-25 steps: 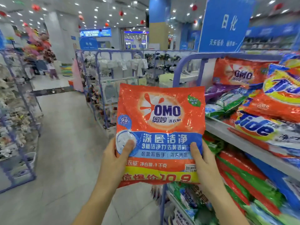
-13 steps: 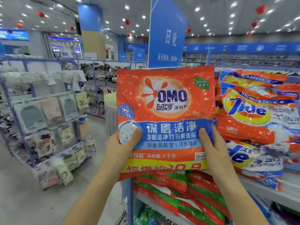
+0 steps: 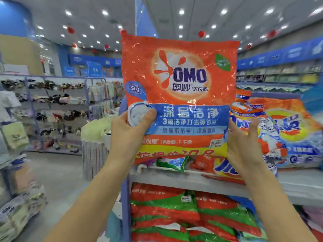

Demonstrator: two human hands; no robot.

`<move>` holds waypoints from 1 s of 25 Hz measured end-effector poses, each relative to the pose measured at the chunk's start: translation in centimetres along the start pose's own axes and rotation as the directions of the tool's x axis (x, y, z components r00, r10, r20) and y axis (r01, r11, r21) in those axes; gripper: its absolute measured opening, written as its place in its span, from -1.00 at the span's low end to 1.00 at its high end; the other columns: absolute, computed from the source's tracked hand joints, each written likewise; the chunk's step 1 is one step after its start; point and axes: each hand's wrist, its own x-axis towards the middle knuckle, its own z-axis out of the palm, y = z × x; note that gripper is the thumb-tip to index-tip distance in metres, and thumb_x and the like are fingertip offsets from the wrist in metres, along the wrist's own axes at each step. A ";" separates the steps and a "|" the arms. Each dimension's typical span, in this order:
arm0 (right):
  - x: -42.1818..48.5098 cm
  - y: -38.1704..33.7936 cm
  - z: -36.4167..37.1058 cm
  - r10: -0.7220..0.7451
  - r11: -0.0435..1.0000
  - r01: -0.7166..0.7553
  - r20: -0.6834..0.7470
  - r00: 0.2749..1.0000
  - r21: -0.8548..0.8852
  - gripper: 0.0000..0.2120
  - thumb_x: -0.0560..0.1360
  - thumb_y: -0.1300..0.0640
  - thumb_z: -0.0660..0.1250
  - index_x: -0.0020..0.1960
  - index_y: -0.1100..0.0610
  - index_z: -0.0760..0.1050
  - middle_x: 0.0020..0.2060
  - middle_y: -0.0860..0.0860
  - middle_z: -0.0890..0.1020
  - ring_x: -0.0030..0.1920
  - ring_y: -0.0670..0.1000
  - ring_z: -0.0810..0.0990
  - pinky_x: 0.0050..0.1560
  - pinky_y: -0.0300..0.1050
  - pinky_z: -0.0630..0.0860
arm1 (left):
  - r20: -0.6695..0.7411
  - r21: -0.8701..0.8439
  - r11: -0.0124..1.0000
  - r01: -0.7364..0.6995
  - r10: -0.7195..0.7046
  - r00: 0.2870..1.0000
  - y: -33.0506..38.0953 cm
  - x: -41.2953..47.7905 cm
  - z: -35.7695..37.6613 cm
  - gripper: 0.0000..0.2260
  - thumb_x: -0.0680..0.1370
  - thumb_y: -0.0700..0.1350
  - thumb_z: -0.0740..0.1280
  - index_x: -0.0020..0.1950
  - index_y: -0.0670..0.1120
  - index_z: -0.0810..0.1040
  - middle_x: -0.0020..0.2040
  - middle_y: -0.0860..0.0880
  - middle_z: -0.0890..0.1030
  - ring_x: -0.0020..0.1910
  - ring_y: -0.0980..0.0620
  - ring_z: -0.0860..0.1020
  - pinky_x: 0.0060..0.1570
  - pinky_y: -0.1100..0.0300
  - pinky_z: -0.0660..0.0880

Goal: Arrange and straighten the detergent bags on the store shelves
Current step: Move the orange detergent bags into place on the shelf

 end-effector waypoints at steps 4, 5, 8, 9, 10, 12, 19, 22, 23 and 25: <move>-1.7 2.7 0.9 0.059 0.966 -0.041 -0.061 0.996 0.255 -0.38 0.39 -0.27 0.13 0.24 0.13 0.50 0.19 0.18 0.56 0.17 0.15 0.55 0.08 -0.08 0.56 | 0.066 -0.030 0.994 -0.101 0.103 0.992 2.4 1.6 -0.8 -0.91 0.42 -0.09 0.44 -0.27 0.02 0.59 -0.39 0.15 0.65 -0.32 0.15 0.64 -0.30 0.25 0.57; -2.0 3.6 1.5 0.083 0.985 -0.063 -0.119 0.989 0.159 -0.47 0.47 -0.20 0.11 0.22 0.15 0.48 0.21 0.20 0.53 0.19 0.13 0.52 0.12 -0.08 0.52 | 0.064 -0.048 0.993 -0.104 0.107 0.992 2.8 2.1 -1.1 -0.92 0.42 -0.08 0.44 -0.27 0.01 0.59 -0.37 0.14 0.66 -0.29 0.11 0.65 -0.26 0.19 0.60; -1.5 5.9 4.1 0.151 0.945 -0.211 -0.238 0.959 -0.251 -0.60 0.62 -0.03 0.00 0.19 0.23 0.44 0.13 0.21 0.50 0.18 0.13 0.47 0.29 0.00 0.32 | 0.077 -0.062 0.992 -0.108 0.112 0.991 3.4 2.8 -1.8 -0.94 0.42 -0.07 0.44 -0.24 0.00 0.60 -0.28 0.05 0.68 -0.18 -0.03 0.67 -0.15 0.03 0.62; -1.1 6.5 4.8 0.145 0.897 -0.245 -0.279 0.949 -0.369 -0.58 0.61 -0.06 0.04 0.18 0.26 0.43 0.06 0.20 0.50 0.10 0.12 0.49 0.27 0.05 0.33 | 0.080 -0.061 0.994 -0.093 0.098 0.992 3.4 2.9 -2.0 -0.93 0.42 -0.06 0.44 -0.23 -0.01 0.60 -0.26 0.01 0.68 -0.17 -0.08 0.67 -0.14 -0.01 0.62; -0.7 6.9 5.5 0.134 0.843 -0.269 -0.302 0.944 -0.466 -0.51 0.57 -0.12 0.12 0.27 0.27 0.37 0.09 0.18 0.49 0.10 0.12 0.50 0.26 0.09 0.34 | 0.076 -0.066 0.995 -0.068 0.073 0.994 3.2 3.0 -2.2 -0.93 0.42 -0.05 0.44 -0.22 -0.02 0.60 -0.25 -0.01 0.67 -0.18 -0.09 0.67 -0.16 -0.03 0.61; 0.2 7.5 6.4 0.143 0.743 -0.294 -0.286 0.948 -0.601 -0.26 0.49 -0.20 0.24 0.48 0.19 0.08 0.37 0.13 0.34 0.33 0.15 0.36 0.32 0.08 0.31 | 0.072 -0.086 0.996 -0.015 0.021 0.997 2.8 2.9 -2.8 -0.92 0.41 -0.04 0.44 -0.22 -0.02 0.59 -0.31 0.02 0.67 -0.27 -0.01 0.66 -0.27 0.05 0.59; 3.1 7.9 8.1 0.203 0.637 -0.385 -0.336 0.920 -0.668 -0.75 0.52 0.09 0.21 0.16 0.16 0.42 0.10 0.11 0.55 0.05 0.05 0.50 0.23 -0.04 0.39 | 0.095 -0.090 0.995 0.039 -0.030 0.995 2.4 2.4 -3.4 -0.91 0.44 -0.06 0.42 -0.24 -0.03 0.57 -0.44 0.09 0.64 -0.45 0.13 0.62 -0.49 0.26 0.54; 3.4 8.2 8.1 0.214 0.664 -0.383 -0.327 0.920 -0.643 -0.44 0.51 0.03 0.26 0.41 0.22 0.20 0.27 0.09 0.40 0.27 0.11 0.38 0.32 -0.01 0.27 | 0.087 -0.102 0.992 0.077 -0.068 0.994 2.1 2.7 -3.1 -0.90 0.43 -0.03 0.42 -0.24 -0.01 0.57 -0.43 0.08 0.65 -0.44 0.09 0.63 -0.47 0.22 0.56; 3.7 8.3 8.3 0.212 0.672 -0.405 -0.362 0.907 -0.620 -0.40 0.50 0.03 0.28 0.42 0.26 0.19 0.32 0.13 0.38 0.32 0.14 0.36 0.33 0.00 0.28 | 0.075 -0.098 0.992 0.084 -0.076 0.994 2.0 2.8 -2.9 -0.90 0.43 -0.02 0.43 -0.25 0.00 0.57 -0.42 0.07 0.65 -0.42 0.07 0.64 -0.45 0.19 0.58; 4.2 8.5 8.8 0.234 0.672 -0.447 -0.404 0.885 -0.591 -0.46 0.47 0.06 0.29 0.38 0.26 0.29 0.34 0.18 0.38 0.32 0.18 0.37 0.33 0.03 0.33 | 0.055 -0.085 0.992 0.088 -0.084 0.995 1.8 3.0 -2.7 -0.89 0.42 -0.01 0.43 -0.26 0.01 0.57 -0.41 0.06 0.66 -0.37 0.02 0.65 -0.36 0.12 0.60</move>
